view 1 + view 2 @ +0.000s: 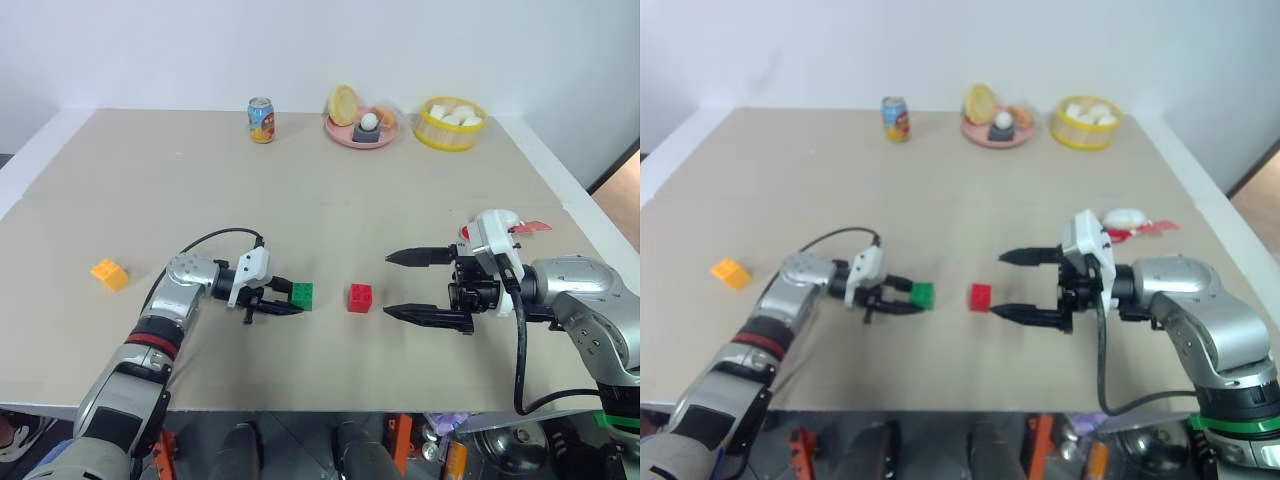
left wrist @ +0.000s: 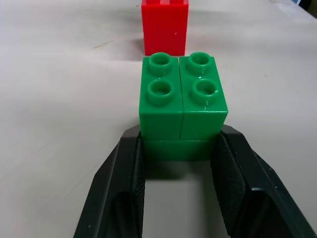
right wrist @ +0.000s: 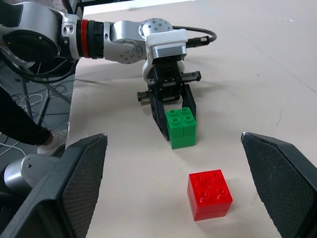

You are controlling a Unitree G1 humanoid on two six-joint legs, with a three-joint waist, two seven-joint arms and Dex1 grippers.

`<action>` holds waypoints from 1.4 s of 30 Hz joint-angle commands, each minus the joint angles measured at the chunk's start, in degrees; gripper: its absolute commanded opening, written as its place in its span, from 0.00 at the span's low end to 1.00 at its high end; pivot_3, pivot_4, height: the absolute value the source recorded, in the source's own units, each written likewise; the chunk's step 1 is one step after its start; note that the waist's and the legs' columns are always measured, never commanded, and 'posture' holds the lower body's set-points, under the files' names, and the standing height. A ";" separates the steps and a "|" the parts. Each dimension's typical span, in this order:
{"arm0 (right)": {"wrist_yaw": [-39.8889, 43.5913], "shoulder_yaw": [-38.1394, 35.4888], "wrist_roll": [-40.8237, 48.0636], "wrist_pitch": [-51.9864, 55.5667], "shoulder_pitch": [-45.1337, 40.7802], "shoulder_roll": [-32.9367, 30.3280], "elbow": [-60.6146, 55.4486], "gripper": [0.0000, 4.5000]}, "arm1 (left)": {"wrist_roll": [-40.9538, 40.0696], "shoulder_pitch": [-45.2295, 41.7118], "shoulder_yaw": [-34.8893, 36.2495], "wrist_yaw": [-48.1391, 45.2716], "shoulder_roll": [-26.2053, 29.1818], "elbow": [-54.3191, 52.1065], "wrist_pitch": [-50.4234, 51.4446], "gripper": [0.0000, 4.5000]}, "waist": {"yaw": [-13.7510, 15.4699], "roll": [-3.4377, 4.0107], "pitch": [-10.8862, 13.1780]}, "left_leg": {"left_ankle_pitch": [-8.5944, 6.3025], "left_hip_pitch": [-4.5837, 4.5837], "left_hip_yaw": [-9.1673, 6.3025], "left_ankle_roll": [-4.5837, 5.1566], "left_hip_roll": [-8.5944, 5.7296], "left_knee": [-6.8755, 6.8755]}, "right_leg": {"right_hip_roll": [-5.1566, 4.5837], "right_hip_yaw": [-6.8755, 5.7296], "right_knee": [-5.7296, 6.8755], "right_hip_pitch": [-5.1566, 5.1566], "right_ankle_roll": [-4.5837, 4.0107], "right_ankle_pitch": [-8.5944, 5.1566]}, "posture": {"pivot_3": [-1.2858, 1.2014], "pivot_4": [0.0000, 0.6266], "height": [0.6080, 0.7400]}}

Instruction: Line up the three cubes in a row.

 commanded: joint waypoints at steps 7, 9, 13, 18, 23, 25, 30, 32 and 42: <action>-0.45 -1.20 0.67 -0.29 -0.29 -0.08 -1.44 1.00 | 0.76 0.10 -0.69 -0.91 -0.20 -0.15 -0.81 0.29 | 0.00 0.00 0.00 | 0.00 0.00 0.00 0.00 0.00 0.00 | 0.00 0.00 0.00 0.01 0.00 0.00 | 0.52 0.24 1.00; -0.45 -1.19 0.62 -0.37 -0.32 -0.07 -1.39 1.00 | 1.13 -0.07 -0.80 -0.76 -0.09 0.29 -1.23 0.29 | 0.00 0.00 0.00 | 0.00 0.01 0.00 0.00 0.00 0.00 | 0.00 0.00 0.00 0.01 0.00 0.00 | 0.52 0.24 1.00; -0.58 -1.04 0.55 -0.42 -0.63 0.13 -1.16 1.00 | 2.30 -0.64 -0.79 0.55 0.03 1.67 -2.80 0.52 | 0.00 0.00 0.00 | 0.00 0.02 -0.01 0.00 0.00 0.00 | 0.00 0.00 0.00 0.01 0.00 0.00 | 0.52 0.24 1.00; -0.60 -1.01 0.43 -0.62 -0.84 0.40 -0.94 1.00 | 2.53 -1.00 -0.65 1.07 -0.21 2.25 -2.73 0.86 | 0.00 0.00 0.00 | 0.00 0.04 -0.01 0.00 0.00 0.00 | 0.00 0.00 0.00 0.04 0.00 0.01 | 0.52 0.24 1.00; -0.69 -1.24 0.71 -0.49 -1.11 0.67 -0.77 1.00 | 2.92 -0.53 -0.51 2.14 0.11 1.71 -4.25 0.99 | 0.01 0.00 -0.01 | -0.04 0.04 -0.03 0.02 0.00 -0.04 | 0.01 -0.01 0.00 0.05 0.19 -0.01 | 0.52 0.24 1.00; -0.70 -1.34 0.85 -0.42 -1.27 0.72 -0.64 1.00 | 2.33 -0.20 -0.19 1.63 0.68 1.15 -4.04 0.99 | 0.01 0.00 0.00 | -0.05 0.04 -0.04 0.02 0.00 -0.04 | 0.01 -0.02 0.00 0.06 0.20 0.00 | 0.52 0.24 1.00; -0.61 -1.50 1.18 -0.21 -2.06 0.68 0.03 1.00 | 0.32 1.25 1.05 -0.43 3.84 -1.99 -1.84 0.99 | -0.31 0.00 0.00 | -0.04 0.09 -0.03 0.02 0.02 -0.03 | 0.02 -0.02 0.00 0.05 0.00 -0.03 | 0.52 0.24 1.00; -0.54 -1.58 1.21 -0.21 -2.08 0.61 0.11 1.00 | -0.67 2.52 1.60 -1.19 5.71 -4.38 -0.67 0.99 | -0.49 0.01 0.00 | -0.04 0.10 -0.03 0.02 0.08 -0.04 | 0.08 -0.02 0.00 0.04 -0.04 -0.01 | 0.52 0.24 1.00; -1.82 -1.43 1.24 -0.50 -3.69 1.99 0.93 1.00 | -11.47 12.36 13.35 8.24 15.95 -27.56 18.22 0.99 | -0.35 0.01 0.00 | -0.04 0.05 -0.03 0.02 0.19 -0.10 | 0.13 -0.05 0.10 -0.06 -0.18 -0.07 | 0.52 0.24 1.00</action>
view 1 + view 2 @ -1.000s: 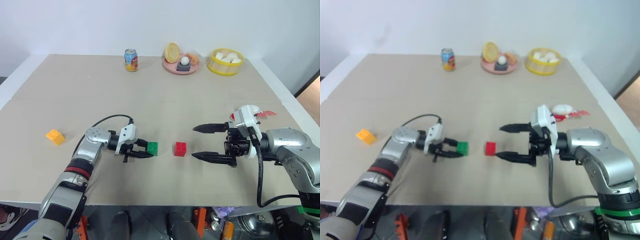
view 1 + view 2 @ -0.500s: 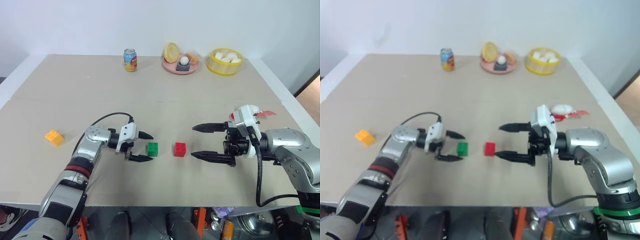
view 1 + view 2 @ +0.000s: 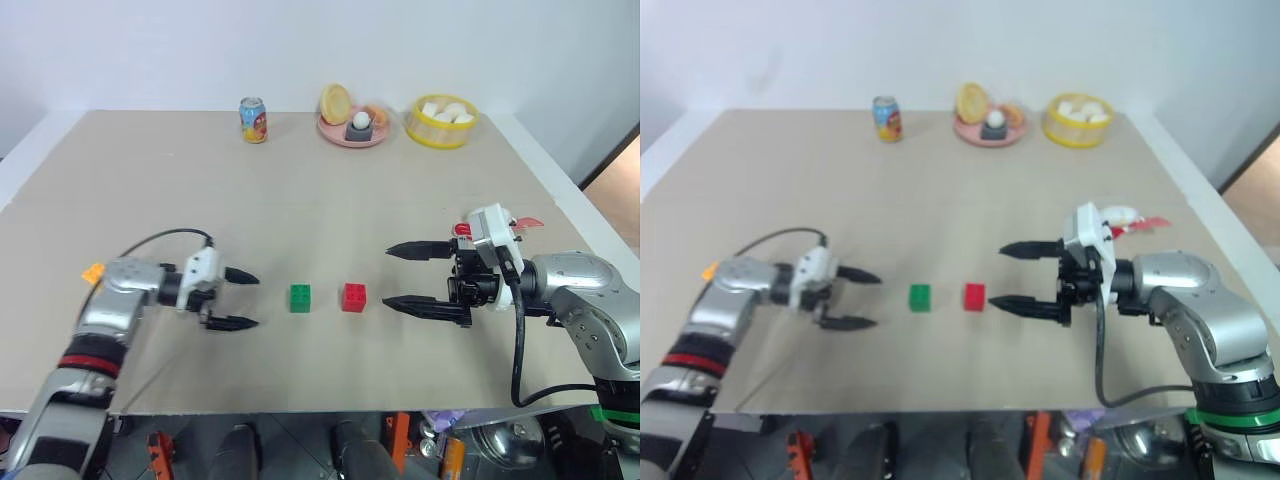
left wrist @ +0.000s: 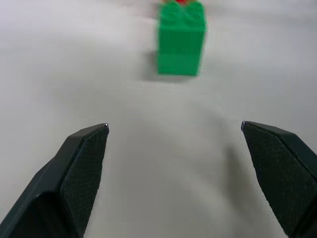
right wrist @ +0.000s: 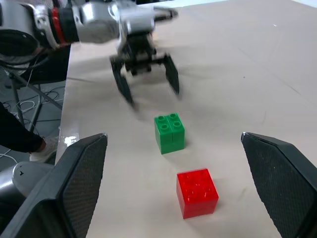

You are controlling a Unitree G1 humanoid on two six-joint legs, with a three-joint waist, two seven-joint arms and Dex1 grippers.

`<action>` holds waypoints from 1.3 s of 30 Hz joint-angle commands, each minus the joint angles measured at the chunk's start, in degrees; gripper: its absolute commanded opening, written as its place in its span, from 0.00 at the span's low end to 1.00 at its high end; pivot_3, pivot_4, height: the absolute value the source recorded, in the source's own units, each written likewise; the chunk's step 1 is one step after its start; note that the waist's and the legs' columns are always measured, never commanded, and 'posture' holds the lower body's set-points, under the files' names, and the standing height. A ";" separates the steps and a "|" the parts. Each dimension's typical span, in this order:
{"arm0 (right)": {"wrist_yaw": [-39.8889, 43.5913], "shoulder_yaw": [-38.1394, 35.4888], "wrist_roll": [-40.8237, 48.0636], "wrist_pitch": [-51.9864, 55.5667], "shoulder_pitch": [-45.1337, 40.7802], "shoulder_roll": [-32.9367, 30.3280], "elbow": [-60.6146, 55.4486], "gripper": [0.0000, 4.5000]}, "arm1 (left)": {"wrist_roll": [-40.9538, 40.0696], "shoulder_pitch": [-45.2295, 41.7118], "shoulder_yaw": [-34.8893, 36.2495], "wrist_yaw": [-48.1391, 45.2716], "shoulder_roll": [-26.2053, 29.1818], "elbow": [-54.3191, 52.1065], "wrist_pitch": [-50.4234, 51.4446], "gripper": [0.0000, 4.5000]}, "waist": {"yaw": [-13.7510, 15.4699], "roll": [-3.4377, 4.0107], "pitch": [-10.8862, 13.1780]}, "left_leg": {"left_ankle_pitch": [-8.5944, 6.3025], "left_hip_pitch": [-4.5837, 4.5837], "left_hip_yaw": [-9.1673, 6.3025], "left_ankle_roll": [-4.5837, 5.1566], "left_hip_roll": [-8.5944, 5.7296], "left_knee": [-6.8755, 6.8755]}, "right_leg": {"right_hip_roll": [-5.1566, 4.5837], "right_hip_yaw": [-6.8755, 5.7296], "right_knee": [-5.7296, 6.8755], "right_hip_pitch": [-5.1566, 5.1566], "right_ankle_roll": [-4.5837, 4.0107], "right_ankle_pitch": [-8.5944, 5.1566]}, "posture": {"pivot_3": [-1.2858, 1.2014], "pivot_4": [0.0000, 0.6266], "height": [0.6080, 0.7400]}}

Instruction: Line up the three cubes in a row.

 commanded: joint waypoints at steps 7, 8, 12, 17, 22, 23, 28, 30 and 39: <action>-2.44 1.66 1.95 0.50 -6.30 6.24 -0.62 1.00 | -14.14 12.12 17.86 29.94 -2.90 -31.50 23.78 0.99 | 0.24 -0.01 0.00 | 0.00 0.02 0.03 -0.01 0.04 0.09 | 0.01 0.00 0.00 0.03 0.05 0.04 | 0.52 0.24 1.00; -2.23 2.25 1.50 0.30 -6.83 6.69 -0.18 1.00 | -15.08 13.38 18.99 32.60 -3.45 -34.15 25.52 0.99 | 0.29 -0.01 0.00 | 0.00 0.03 0.06 -0.01 0.06 0.07 | 0.00 0.01 0.00 0.02 0.05 0.04 | 0.52 0.24 1.00; -0.79 5.99 -0.03 -1.45 -9.14 10.13 2.65 1.00 | -13.91 22.95 28.37 55.45 -12.05 -51.10 30.52 0.99 | 0.27 -0.06 0.00 | -0.02 0.07 0.10 -0.03 0.08 0.07 | 0.00 0.04 -0.02 0.06 0.08 0.07 | 0.52 0.24 1.00; 1.05 7.55 -0.71 -2.76 -11.38 12.61 5.91 1.00 | -14.88 26.95 37.13 72.50 -19.13 -58.91 33.63 0.99 | 0.63 -0.08 0.00 | 0.04 0.11 -0.04 -0.01 0.06 0.18 | 0.06 -0.09 -0.02 0.16 -0.01 0.17 | 0.52 0.24 1.00; 2.96 8.67 -2.01 -4.44 -13.87 14.88 9.51 1.00 | -14.12 32.50 37.87 80.91 -23.66 -64.24 35.37 0.99 | 0.43 -0.16 -0.01 | 0.00 0.19 -0.02 -0.08 0.02 0.51 | 0.00 -0.08 -0.10 0.39 0.06 0.23 | 0.52 0.24 1.00; 3.17 8.83 -2.20 -4.74 -14.05 15.20 9.85 1.00 | -13.49 34.05 37.13 81.59 -24.31 -65.29 34.83 0.99 | 0.43 -0.16 -0.01 | 0.00 0.18 -0.02 -0.08 0.02 0.54 | 0.00 -0.07 -0.10 0.39 0.04 0.24 | 0.52 0.24 1.00; 3.82 9.22 -2.93 -5.54 -14.22 16.34 10.67 1.00 | -11.37 37.68 37.29 85.06 -26.29 -65.00 33.03 0.99 | 0.49 -0.18 -0.02 | -0.02 0.14 -0.02 -0.11 -0.01 0.54 | -0.03 -0.07 -0.13 0.34 0.02 0.25 | 0.52 0.24 1.00; 3.92 9.09 -2.98 -5.55 -13.88 16.50 10.36 1.00 | -10.37 38.44 36.76 85.88 -26.52 -63.62 32.95 0.99 | 0.46 -0.18 -0.02 | -0.03 0.13 0.00 -0.13 -0.01 0.53 | -0.04 -0.06 -0.16 0.34 0.02 0.25 | 0.52 0.24 1.00; 2.90 8.41 -3.24 -5.43 -13.14 16.32 9.11 1.00 | -4.73 36.74 31.64 85.62 -26.25 -54.86 29.65 0.99 | 0.46 -0.18 -0.02 | -0.12 0.06 0.01 -0.27 -0.01 0.52 | -0.06 -0.07 -0.29 0.29 0.02 0.24 | 0.52 0.24 1.00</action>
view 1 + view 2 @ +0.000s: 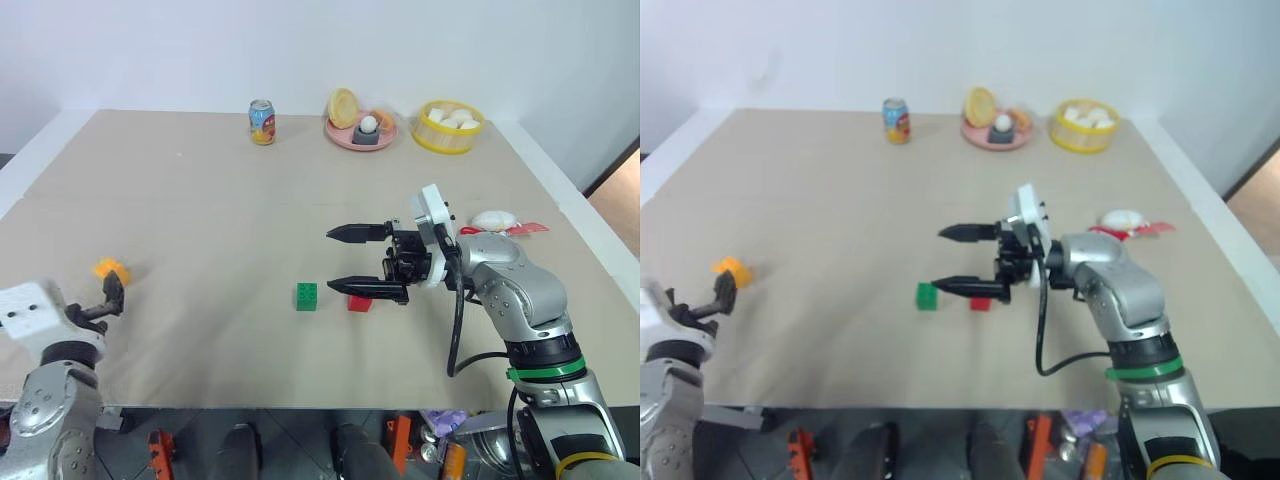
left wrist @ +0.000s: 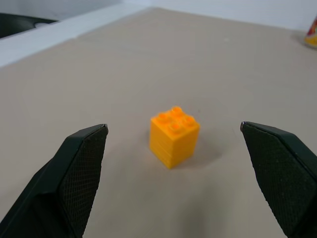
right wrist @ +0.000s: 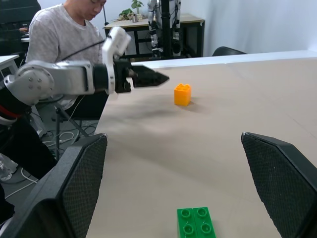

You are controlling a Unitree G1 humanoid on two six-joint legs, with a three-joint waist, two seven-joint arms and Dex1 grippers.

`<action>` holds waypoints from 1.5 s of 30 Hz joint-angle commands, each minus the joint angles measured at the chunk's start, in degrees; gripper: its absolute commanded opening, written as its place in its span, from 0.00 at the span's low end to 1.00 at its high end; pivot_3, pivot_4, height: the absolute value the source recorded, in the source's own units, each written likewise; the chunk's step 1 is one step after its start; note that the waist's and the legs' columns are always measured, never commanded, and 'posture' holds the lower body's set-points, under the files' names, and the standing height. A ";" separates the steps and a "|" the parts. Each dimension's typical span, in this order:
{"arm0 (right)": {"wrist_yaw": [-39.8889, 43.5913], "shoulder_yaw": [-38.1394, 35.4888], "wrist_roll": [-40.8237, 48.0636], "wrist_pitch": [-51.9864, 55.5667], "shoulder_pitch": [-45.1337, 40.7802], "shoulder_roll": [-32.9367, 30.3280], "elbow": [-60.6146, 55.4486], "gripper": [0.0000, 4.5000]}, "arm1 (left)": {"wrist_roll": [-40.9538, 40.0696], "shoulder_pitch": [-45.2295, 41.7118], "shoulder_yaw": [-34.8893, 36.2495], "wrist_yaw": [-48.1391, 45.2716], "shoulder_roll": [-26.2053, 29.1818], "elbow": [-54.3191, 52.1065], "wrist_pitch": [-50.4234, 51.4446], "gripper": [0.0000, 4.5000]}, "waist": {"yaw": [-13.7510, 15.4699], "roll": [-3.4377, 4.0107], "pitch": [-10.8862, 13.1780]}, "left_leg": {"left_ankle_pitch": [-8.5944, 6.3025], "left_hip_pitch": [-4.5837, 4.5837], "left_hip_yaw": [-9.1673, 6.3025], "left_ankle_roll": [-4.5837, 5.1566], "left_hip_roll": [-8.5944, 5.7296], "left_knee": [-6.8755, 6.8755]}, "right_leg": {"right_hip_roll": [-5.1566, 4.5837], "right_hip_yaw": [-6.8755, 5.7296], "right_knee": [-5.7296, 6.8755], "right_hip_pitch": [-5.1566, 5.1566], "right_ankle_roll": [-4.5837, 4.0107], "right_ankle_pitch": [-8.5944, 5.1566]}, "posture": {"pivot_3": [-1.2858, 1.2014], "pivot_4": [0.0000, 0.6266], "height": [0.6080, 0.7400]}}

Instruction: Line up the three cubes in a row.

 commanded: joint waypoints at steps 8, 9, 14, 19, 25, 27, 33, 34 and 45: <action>-1.93 -2.23 0.77 0.02 1.15 -1.09 -3.91 1.00 | 5.34 -2.77 -3.39 0.48 0.00 9.17 -4.84 0.99 | 0.03 -0.01 0.00 | -0.09 -0.04 0.01 -0.07 0.00 -0.04 | 0.00 -0.01 -0.02 -0.07 -0.02 -0.08 | 0.52 0.24 1.00; -2.05 -2.30 0.88 0.11 1.28 -1.17 -4.15 1.00 | 5.60 -3.14 -3.51 0.71 -0.12 9.89 -4.83 0.99 | 0.04 -0.01 0.00 | -0.09 -0.05 0.00 -0.07 0.01 -0.04 | 0.00 -0.01 -0.02 -0.08 -0.02 -0.08 | 0.52 0.24 1.00; -2.60 -2.31 0.94 0.31 1.58 -1.45 -4.81 1.00 | 7.26 -5.16 -4.66 1.93 -0.35 13.46 -4.65 0.99 | 0.02 -0.01 0.00 | -0.09 -0.05 0.02 -0.07 0.01 -0.04 | 0.00 -0.01 -0.03 -0.08 -0.02 -0.08 | 0.52 0.24 1.00; -2.75 -2.45 0.93 0.42 1.50 -1.64 -4.91 1.00 | 7.99 -8.28 -5.63 3.79 -0.94 15.23 -2.99 0.99 | 0.04 -0.01 0.01 | -0.08 -0.06 0.00 -0.07 0.00 -0.05 | 0.00 -0.01 -0.03 -0.08 -0.02 -0.08 | 0.52 0.24 1.00; -3.04 -2.46 0.91 0.42 1.94 -1.73 -5.50 1.00 | 9.49 -11.23 -7.40 5.94 -1.34 16.28 -1.09 0.99 | 0.04 -0.01 0.01 | -0.09 -0.06 0.01 -0.08 0.00 -0.06 | 0.00 -0.01 -0.04 -0.08 0.00 -0.09 | 0.52 0.24 1.00; -3.12 -2.40 0.84 0.34 1.89 -1.79 -5.39 1.00 | 10.28 -12.42 -7.20 7.53 -1.58 16.57 0.18 0.99 | 0.04 -0.01 0.01 | -0.09 -0.06 -0.01 -0.08 0.00 -0.07 | 0.01 -0.02 -0.04 -0.08 0.01 -0.09 | 0.52 0.24 1.00; -3.26 -2.33 0.77 0.17 1.80 -1.87 -5.12 1.00 | 12.20 -14.04 -5.84 11.66 -2.48 16.61 3.49 0.99 | 0.04 -0.01 0.01 | -0.09 -0.05 0.00 -0.08 -0.01 -0.08 | 0.00 -0.01 -0.04 -0.07 0.02 -0.10 | 0.52 0.24 1.00; -3.25 -2.27 0.69 0.09 1.80 -1.87 -5.04 1.00 | 12.49 -14.20 -5.89 11.95 -2.51 16.69 3.62 0.99 | 0.04 -0.01 0.01 | -0.09 -0.05 -0.01 -0.08 -0.01 -0.08 | 0.01 -0.02 -0.04 -0.07 0.02 -0.10 | 0.52 0.24 1.00; -3.15 -1.80 0.28 -0.19 1.57 -1.64 -4.45 1.00 | 13.43 -16.03 -5.57 13.85 -2.96 19.31 5.74 0.99 | -0.04 -0.01 0.00 | -0.09 0.00 -0.04 -0.08 -0.01 -0.08 | 0.03 -0.01 -0.03 -0.07 -0.01 -0.06 | 0.52 0.24 1.00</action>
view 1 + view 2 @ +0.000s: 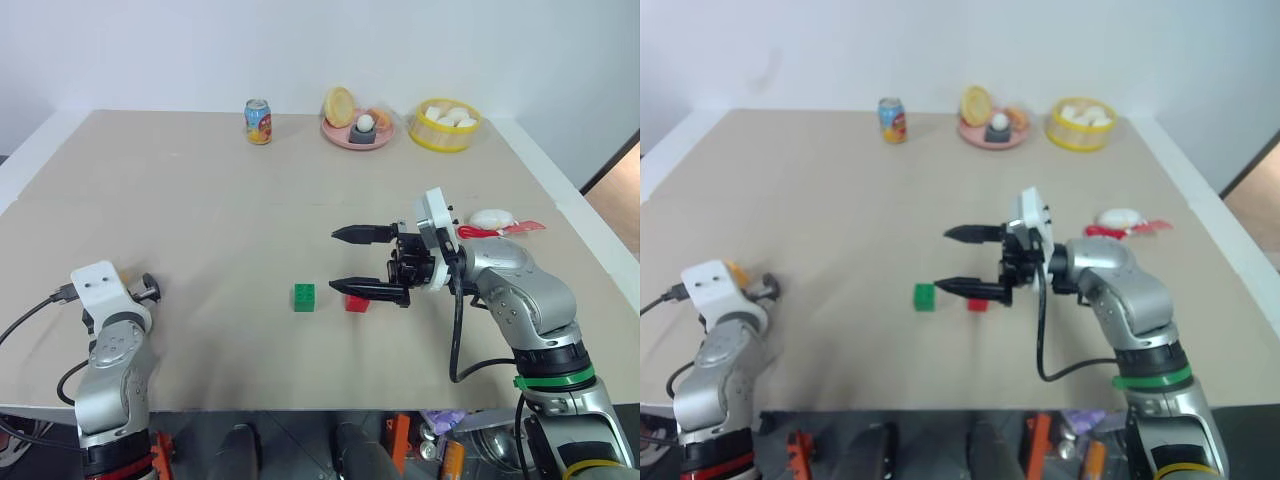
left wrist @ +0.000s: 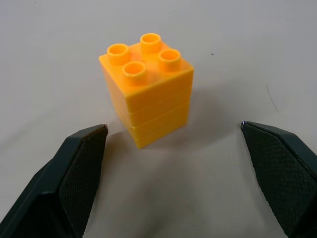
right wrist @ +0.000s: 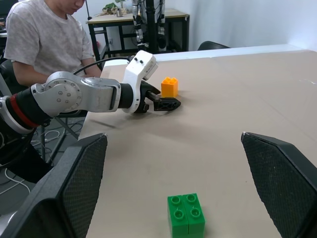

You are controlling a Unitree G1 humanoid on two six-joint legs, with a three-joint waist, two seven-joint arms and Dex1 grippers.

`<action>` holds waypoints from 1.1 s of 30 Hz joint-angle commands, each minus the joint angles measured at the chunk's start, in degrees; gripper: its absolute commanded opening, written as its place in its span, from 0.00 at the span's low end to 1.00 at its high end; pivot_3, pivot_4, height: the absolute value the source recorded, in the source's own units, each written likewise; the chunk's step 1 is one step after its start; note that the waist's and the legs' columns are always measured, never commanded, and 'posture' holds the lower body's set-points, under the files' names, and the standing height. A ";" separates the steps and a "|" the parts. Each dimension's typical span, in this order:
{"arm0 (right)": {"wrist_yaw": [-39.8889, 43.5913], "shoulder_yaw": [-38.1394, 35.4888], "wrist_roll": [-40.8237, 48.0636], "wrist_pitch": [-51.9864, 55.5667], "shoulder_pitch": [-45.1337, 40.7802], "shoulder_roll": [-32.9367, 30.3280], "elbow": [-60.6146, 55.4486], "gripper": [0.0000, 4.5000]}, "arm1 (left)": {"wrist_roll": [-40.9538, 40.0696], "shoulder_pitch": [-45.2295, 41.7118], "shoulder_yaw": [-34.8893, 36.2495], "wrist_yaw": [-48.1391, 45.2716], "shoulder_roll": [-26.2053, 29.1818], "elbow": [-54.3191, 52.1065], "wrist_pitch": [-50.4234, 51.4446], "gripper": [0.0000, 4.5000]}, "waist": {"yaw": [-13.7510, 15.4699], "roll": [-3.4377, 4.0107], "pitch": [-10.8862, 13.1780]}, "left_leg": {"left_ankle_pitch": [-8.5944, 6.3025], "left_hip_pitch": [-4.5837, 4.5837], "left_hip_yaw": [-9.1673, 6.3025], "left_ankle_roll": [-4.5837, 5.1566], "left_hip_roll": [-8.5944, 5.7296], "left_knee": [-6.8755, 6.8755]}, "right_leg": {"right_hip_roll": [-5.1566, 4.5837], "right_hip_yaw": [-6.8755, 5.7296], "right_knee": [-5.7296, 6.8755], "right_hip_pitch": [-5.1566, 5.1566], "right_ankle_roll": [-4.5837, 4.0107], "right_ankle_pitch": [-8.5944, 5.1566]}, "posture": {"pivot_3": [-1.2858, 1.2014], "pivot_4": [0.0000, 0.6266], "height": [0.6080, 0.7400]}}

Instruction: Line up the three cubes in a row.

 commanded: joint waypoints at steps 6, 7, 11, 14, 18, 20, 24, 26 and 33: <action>0.10 -1.20 0.27 -0.64 -0.54 -0.30 -1.46 1.00 | 1.01 -3.40 1.89 2.30 0.16 3.65 1.99 0.99 | 0.03 0.00 0.00 | 0.00 0.02 -0.05 0.00 -0.06 0.01 | -0.02 0.00 0.00 0.03 0.02 0.06 | 0.52 0.24 1.00; 0.02 -1.21 0.24 -0.62 -0.52 -0.31 -1.51 1.00 | 1.04 -3.84 2.20 2.72 0.11 3.85 2.48 0.99 | 0.02 0.00 0.00 | 0.00 0.02 -0.06 -0.01 -0.07 0.01 | -0.02 0.00 0.00 0.03 0.01 0.08 | 0.52 0.24 1.00; -0.04 -1.12 0.03 -0.75 -0.57 -0.30 -1.38 1.00 | 1.68 -5.70 2.50 3.94 0.30 4.84 3.83 0.99 | 0.01 0.00 0.00 | -0.02 0.04 -0.09 -0.03 -0.08 0.01 | -0.02 0.00 0.00 0.02 -0.03 0.16 | 0.52 0.24 1.00; 0.03 -1.04 -0.06 -0.80 -0.63 -0.26 -1.20 1.00 | 2.23 -6.65 2.24 4.80 0.12 4.93 4.68 0.99 | 0.01 0.00 0.00 | -0.02 0.05 -0.11 -0.04 -0.08 0.01 | -0.01 -0.01 0.00 0.01 -0.04 0.19 | 0.52 0.24 1.00; 0.12 -0.79 -0.30 -0.98 -0.97 0.01 -0.74 1.00 | 2.54 -7.51 2.12 5.41 -0.08 5.42 5.06 0.99 | 0.01 0.00 0.00 | -0.02 0.05 -0.12 -0.04 -0.09 0.01 | -0.01 -0.02 0.00 0.01 -0.03 0.20 | 0.52 0.24 1.00; 0.13 -0.79 -0.35 -0.99 -0.97 0.05 -0.81 1.00 | 2.63 -7.49 2.21 5.45 -0.33 5.22 5.28 0.99 | 0.02 0.01 0.00 | -0.02 0.05 -0.13 -0.04 -0.09 0.01 | -0.01 -0.03 0.00 0.01 -0.03 0.20 | 0.52 0.24 1.00; 0.22 -0.80 -0.44 -1.03 -1.08 0.10 -0.68 1.00 | 2.83 -7.47 2.34 5.90 -0.62 5.01 5.52 0.87 | 0.02 0.00 0.00 | -0.02 0.04 -0.13 -0.04 -0.09 0.01 | -0.01 -0.02 0.00 0.01 -0.03 0.20 | 0.52 0.24 1.00; 0.26 -0.82 -0.47 -1.03 -1.12 0.08 -0.61 1.00 | 2.76 -7.51 2.48 5.98 -0.86 4.95 5.52 0.74 | -0.06 0.00 0.00 | -0.02 0.04 -0.13 -0.04 -0.09 0.01 | -0.01 -0.02 -0.01 0.00 -0.03 0.20 | 0.52 0.24 1.00; 0.53 -0.78 -0.76 -1.38 -1.53 0.13 0.10 1.00 | 3.19 -8.32 2.55 6.34 -1.17 5.35 5.67 0.27 | -0.57 0.00 0.00 | 0.01 0.03 -0.13 0.01 -0.08 -0.11 | 0.04 0.05 -0.01 -0.13 -0.04 0.16 | 0.52 0.24 1.00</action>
